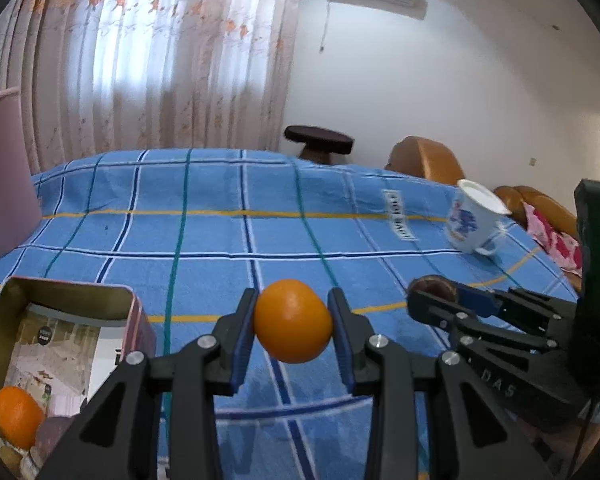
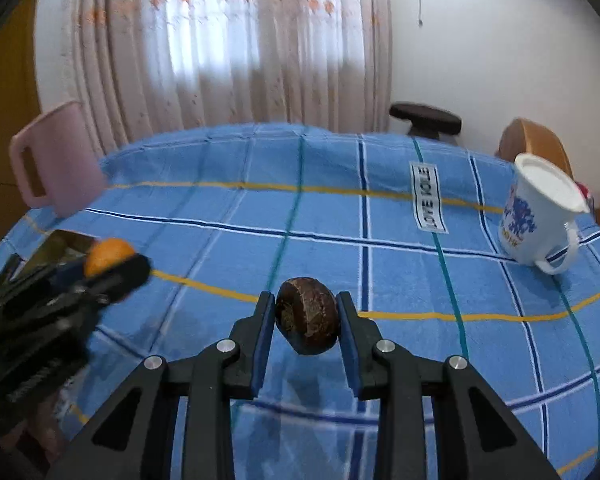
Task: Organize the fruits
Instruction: 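Carry the orange and taro with both tools over the tin box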
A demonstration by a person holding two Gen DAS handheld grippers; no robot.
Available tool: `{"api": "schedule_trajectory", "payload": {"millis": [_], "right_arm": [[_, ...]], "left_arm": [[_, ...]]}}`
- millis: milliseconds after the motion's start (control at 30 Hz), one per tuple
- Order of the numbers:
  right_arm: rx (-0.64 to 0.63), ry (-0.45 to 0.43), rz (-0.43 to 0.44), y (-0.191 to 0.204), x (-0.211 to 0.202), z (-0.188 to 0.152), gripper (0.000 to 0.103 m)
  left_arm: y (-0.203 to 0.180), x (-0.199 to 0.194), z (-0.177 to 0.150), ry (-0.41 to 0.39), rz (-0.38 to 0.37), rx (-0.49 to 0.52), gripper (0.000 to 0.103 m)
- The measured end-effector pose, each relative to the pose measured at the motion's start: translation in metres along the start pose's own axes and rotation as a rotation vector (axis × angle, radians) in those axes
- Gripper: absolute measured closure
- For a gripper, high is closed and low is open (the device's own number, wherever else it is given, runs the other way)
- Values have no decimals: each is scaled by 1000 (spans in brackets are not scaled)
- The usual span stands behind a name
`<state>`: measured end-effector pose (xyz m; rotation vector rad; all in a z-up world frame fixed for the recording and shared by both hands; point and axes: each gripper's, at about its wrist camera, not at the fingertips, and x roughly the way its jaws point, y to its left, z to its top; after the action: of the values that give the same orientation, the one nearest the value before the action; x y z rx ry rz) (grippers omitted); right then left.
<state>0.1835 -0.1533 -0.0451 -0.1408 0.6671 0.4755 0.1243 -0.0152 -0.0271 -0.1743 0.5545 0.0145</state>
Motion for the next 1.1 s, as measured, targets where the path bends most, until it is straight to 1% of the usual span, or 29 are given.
{"api": "schedule_trajectory", "payload": {"millis": [67,133,267,467,633,900,1100], "right_arm": [[-9,-38,7,7,-15,-4,70],[-5,-70,21,12,-27,-7,70],[5,-121,57,22,-48,-13,70],[1,-153,95,37,-63,-18,70],[-15,-186,108,52,-78,-20,70],[-42,-216,132,69,-91,-16,70],[-68,-234,178,89,-95,-11,70]], "left_arm": [[-2,-10,-3,-13,9,24,66],[-1,-20,-5,-19,-10,20,66],[1,-42,-5,-51,-13,44,66],[2,-68,-7,-85,2,81,66],[8,-82,-9,-104,10,88,66],[25,-92,-17,-100,40,79,66],[42,-98,-21,-96,65,60,66]]}}
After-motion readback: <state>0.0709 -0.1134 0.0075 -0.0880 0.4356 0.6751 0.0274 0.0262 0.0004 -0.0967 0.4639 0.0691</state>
